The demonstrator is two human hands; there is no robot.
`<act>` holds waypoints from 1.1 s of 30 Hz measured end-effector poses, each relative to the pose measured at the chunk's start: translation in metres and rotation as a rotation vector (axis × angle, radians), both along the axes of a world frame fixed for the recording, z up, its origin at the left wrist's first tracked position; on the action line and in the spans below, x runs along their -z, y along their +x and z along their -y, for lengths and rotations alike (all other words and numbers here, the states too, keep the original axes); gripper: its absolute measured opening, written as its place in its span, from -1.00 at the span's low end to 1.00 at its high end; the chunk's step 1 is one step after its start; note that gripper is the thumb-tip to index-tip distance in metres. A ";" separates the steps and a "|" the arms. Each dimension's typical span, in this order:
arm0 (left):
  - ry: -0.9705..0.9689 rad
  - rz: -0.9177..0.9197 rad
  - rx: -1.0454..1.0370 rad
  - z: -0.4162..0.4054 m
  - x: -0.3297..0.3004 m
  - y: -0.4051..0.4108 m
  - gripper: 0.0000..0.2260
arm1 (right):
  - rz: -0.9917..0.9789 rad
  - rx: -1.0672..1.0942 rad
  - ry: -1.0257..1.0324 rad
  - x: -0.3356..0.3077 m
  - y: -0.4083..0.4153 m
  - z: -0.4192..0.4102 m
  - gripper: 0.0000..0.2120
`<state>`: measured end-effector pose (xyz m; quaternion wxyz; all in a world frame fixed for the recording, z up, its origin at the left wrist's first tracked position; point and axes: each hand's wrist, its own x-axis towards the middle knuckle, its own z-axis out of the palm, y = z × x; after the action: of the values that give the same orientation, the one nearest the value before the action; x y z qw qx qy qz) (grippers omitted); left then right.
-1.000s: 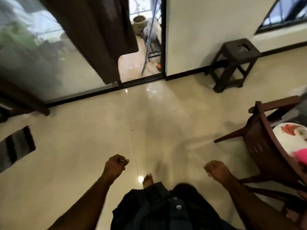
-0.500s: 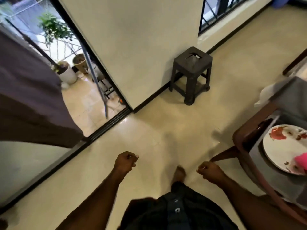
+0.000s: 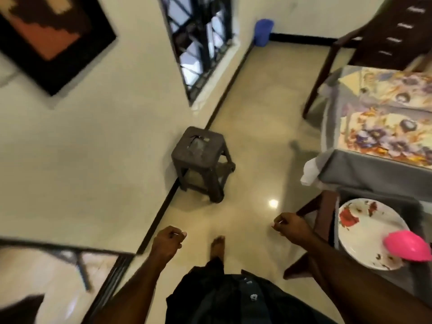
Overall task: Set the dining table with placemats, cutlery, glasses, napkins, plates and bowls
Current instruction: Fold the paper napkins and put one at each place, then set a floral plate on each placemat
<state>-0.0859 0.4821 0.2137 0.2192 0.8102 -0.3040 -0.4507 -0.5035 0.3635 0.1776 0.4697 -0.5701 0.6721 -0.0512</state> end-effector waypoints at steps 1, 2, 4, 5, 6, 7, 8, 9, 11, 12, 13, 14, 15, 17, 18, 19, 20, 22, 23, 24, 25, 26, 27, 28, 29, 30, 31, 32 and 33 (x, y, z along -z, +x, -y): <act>-0.002 0.005 0.103 0.044 0.003 -0.003 -0.87 | 0.009 0.097 0.017 0.009 -0.012 0.008 -0.83; 0.002 0.013 0.197 0.079 0.003 -0.010 -0.87 | 0.010 0.175 0.039 0.016 -0.022 0.013 -0.83; 0.021 0.018 0.401 0.153 0.002 -0.033 -0.86 | 0.037 0.357 0.089 0.017 -0.040 0.018 -0.82; 0.027 0.025 0.485 0.184 0.000 -0.047 -0.85 | 0.061 0.438 0.104 0.010 -0.044 0.015 -0.82; 0.020 0.032 0.587 0.220 -0.003 -0.067 -0.85 | 0.080 0.554 0.109 0.002 -0.050 0.011 -0.82; 0.017 0.050 0.676 0.249 -0.003 -0.085 -0.85 | 0.097 0.658 0.104 -0.007 -0.053 0.006 -0.82; 0.019 0.064 0.773 0.280 -0.001 -0.109 -0.83 | 0.122 0.771 0.110 -0.008 -0.062 -0.003 -0.80; 0.038 0.072 0.847 0.306 0.001 -0.132 -0.83 | 0.169 0.888 0.113 -0.008 -0.069 -0.011 -0.77; 0.026 0.049 0.993 0.354 0.019 -0.184 -0.84 | 0.210 1.066 0.110 -0.002 -0.087 -0.024 -0.74; 0.023 0.050 1.054 0.371 0.023 -0.213 -0.84 | 0.173 1.120 0.108 0.004 -0.097 -0.029 -0.77; 0.019 0.058 1.125 0.384 0.018 -0.250 -0.83 | 0.158 1.182 0.104 0.014 -0.111 -0.034 -0.81; 0.020 0.059 1.202 0.393 0.016 -0.282 -0.83 | 0.160 1.271 0.118 0.018 -0.122 -0.035 -0.83; 0.024 0.061 1.275 0.397 0.013 -0.310 -0.83 | 0.189 1.341 0.118 0.024 -0.132 -0.037 -0.85; 0.046 0.058 1.371 0.401 0.011 -0.374 -0.82 | 0.213 1.434 0.135 0.051 -0.156 -0.045 -0.84; 0.057 0.056 1.399 0.402 0.016 -0.403 -0.81 | 0.229 1.463 0.155 0.068 -0.169 -0.050 -0.83; 0.072 0.053 1.420 0.403 0.018 -0.429 -0.81 | 0.244 1.496 0.171 0.087 -0.179 -0.054 -0.82; 0.079 0.041 1.433 0.404 0.023 -0.452 -0.81 | 0.271 1.532 0.183 0.093 -0.187 -0.053 -0.80; 0.102 0.025 1.482 0.405 0.033 -0.503 -0.81 | 0.344 1.636 0.211 0.099 -0.209 -0.046 -0.71; 0.118 0.037 1.521 0.404 0.040 -0.528 -0.82 | 0.414 1.703 0.215 0.099 -0.221 -0.040 -0.67; 0.128 0.038 1.549 0.405 0.047 -0.550 -0.84 | 0.472 1.766 0.222 0.102 -0.232 -0.034 -0.65; 0.136 0.037 1.574 0.404 0.052 -0.567 -0.86 | 0.515 1.824 0.206 0.104 -0.242 -0.029 -0.64; 0.140 0.031 1.619 0.404 0.061 -0.590 -0.87 | 0.547 1.891 0.178 0.110 -0.255 -0.024 -0.60; 0.156 0.033 1.670 0.402 0.069 -0.609 -0.87 | 0.574 1.954 0.152 0.120 -0.266 -0.021 -0.52; 0.177 0.034 1.721 0.402 0.082 -0.629 -0.89 | 0.590 2.025 0.135 0.129 -0.278 -0.017 -0.45; 0.205 0.038 1.760 0.401 0.093 -0.648 -0.90 | 0.634 2.093 0.107 0.142 -0.288 -0.016 -0.38; 0.229 0.034 1.789 0.403 0.106 -0.665 -0.91 | 0.652 2.161 0.082 0.152 -0.300 -0.012 -0.31; 0.239 0.022 1.819 0.401 0.118 -0.685 -0.91 | 0.669 2.220 0.069 0.161 -0.312 -0.008 -0.24; 0.238 0.015 1.847 0.399 0.133 -0.705 -0.90 | 0.676 2.263 0.069 0.160 -0.325 -0.002 -0.17; 0.240 0.016 1.874 0.396 0.149 -0.725 -0.90 | 0.691 2.297 0.054 0.164 -0.339 0.002 -0.14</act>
<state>-0.8114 0.0857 0.0648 -0.3195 0.2559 -0.7843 -0.4661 -0.8425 0.3613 0.0133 0.3171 0.4163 0.6274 -0.5766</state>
